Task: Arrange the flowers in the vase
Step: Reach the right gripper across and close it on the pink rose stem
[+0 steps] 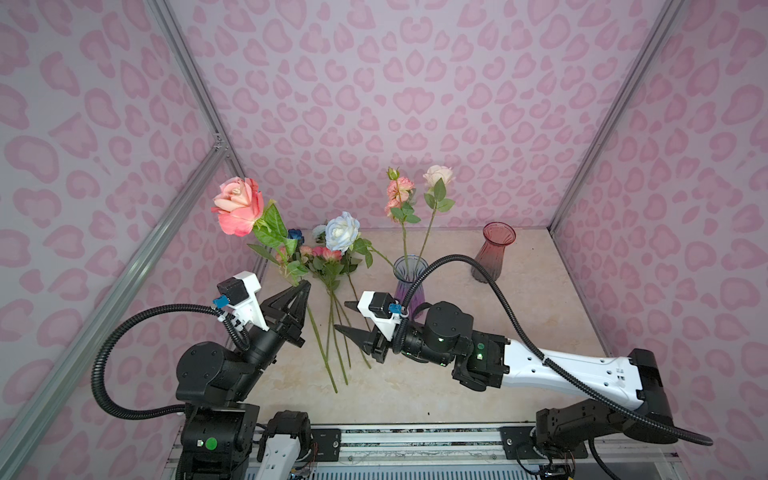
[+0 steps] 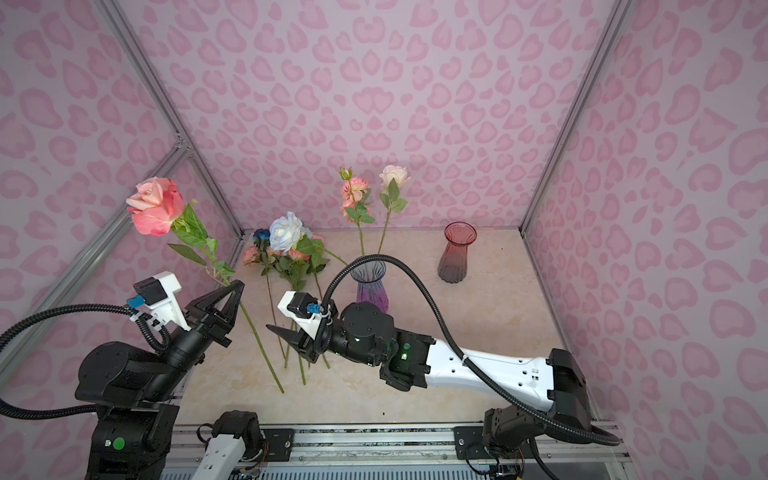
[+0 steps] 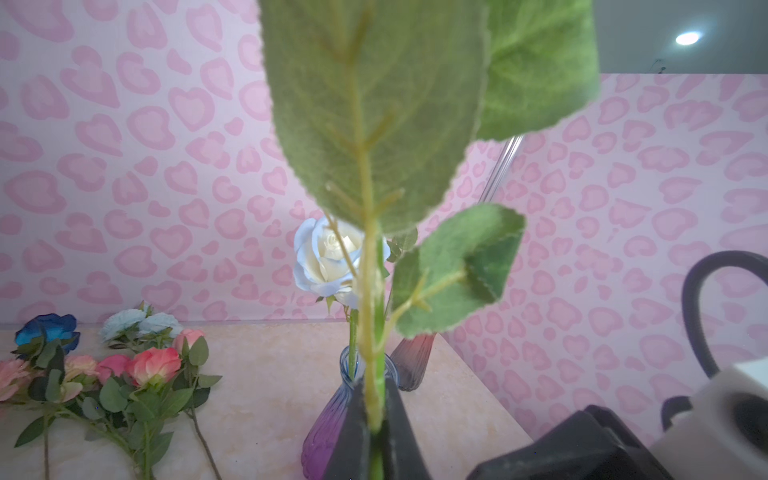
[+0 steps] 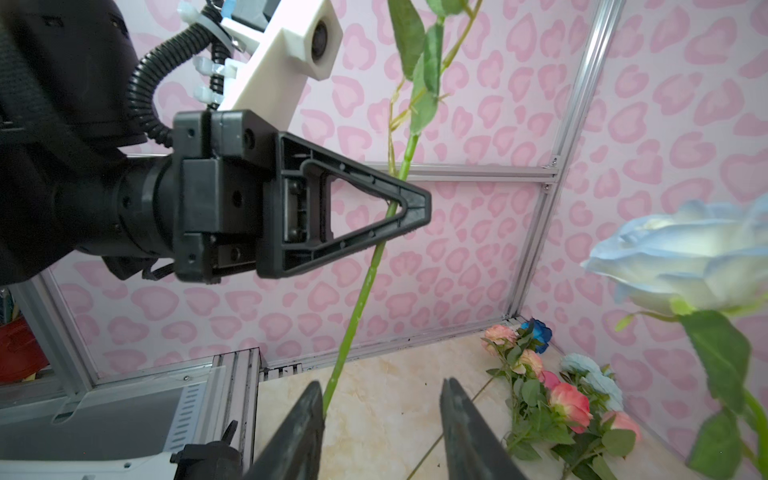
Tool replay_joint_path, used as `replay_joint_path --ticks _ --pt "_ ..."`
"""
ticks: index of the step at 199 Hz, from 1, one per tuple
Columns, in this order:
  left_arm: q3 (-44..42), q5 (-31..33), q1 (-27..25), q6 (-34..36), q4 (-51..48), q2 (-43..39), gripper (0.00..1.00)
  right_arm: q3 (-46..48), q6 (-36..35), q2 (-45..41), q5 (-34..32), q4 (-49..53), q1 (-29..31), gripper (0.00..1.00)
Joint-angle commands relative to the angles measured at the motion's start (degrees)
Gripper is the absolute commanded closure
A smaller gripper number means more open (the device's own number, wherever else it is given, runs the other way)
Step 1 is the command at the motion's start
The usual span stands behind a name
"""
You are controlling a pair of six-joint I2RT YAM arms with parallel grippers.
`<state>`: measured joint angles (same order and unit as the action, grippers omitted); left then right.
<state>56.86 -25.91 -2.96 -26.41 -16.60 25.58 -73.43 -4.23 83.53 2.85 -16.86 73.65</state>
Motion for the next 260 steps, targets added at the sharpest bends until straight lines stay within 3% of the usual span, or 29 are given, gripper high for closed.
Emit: replay_joint_path --ticks 1,43,66,102,130,175,209,232,249,260 --pt "-1.6 -3.4 0.1 -4.0 6.3 -0.2 0.97 -2.9 0.0 2.9 1.5 -0.5 -0.1 0.5" --pt "-3.1 -4.1 0.0 -5.4 8.8 0.0 0.97 -8.3 4.6 7.8 5.5 0.2 -1.9 0.52" --pt "-3.5 -4.4 0.0 -5.6 9.8 0.1 0.97 -9.6 7.6 9.4 7.3 -0.5 -3.1 0.58" --pt "-3.8 -5.4 -0.2 -5.5 11.4 0.8 0.97 -11.2 8.9 11.2 9.3 0.3 -3.9 0.66" --pt "-4.2 -5.8 -0.2 -4.9 13.1 1.4 0.97 -11.2 9.2 11.8 9.9 1.1 -4.0 0.67" --pt "-4.9 -6.8 -0.3 -5.0 14.5 2.5 0.97 -10.4 9.9 10.8 9.8 -0.1 -5.0 0.93" --pt "-4.0 -7.1 -0.3 -3.9 13.8 2.9 0.74 -9.6 10.1 10.4 9.8 -1.4 -5.1 1.0" --pt "-3.0 -7.3 -0.3 -3.6 13.5 3.0 0.65 -9.2 9.7 10.1 9.5 -2.3 -5.1 1.0" --pt "-2.4 -7.1 -0.3 -3.4 13.1 3.2 0.45 -8.9 9.5 9.9 9.2 -2.9 -5.1 1.0" --pt "-1.6 -6.9 -0.3 -2.7 12.5 3.0 0.37 -8.4 9.2 9.2 8.8 -3.5 -5.2 1.0"
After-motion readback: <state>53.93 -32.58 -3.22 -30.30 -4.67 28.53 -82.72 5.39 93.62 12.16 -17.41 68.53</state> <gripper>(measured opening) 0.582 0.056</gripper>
